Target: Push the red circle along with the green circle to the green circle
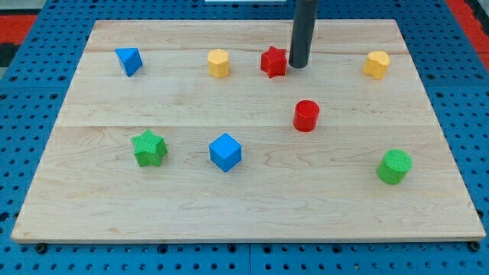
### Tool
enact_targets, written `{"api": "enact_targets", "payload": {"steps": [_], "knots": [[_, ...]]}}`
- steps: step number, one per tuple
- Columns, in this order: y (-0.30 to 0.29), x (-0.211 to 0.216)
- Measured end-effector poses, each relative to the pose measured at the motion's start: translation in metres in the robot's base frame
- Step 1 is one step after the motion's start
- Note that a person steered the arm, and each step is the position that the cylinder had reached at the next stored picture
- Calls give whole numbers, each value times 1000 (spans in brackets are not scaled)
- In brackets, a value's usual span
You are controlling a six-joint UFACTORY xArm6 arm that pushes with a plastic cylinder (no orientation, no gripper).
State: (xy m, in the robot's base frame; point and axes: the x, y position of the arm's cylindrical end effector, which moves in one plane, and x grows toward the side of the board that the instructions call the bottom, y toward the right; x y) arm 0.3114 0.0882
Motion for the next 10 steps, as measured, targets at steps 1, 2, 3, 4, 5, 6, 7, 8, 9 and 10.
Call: {"api": "enact_targets", "payload": {"steps": [1, 2, 3, 4, 5, 6, 7, 8, 9, 10], "knots": [[0, 8], [-1, 20], [-20, 31], [-24, 52], [-26, 80], [-26, 99], [-5, 121], [16, 141], [18, 149], [14, 137]]}}
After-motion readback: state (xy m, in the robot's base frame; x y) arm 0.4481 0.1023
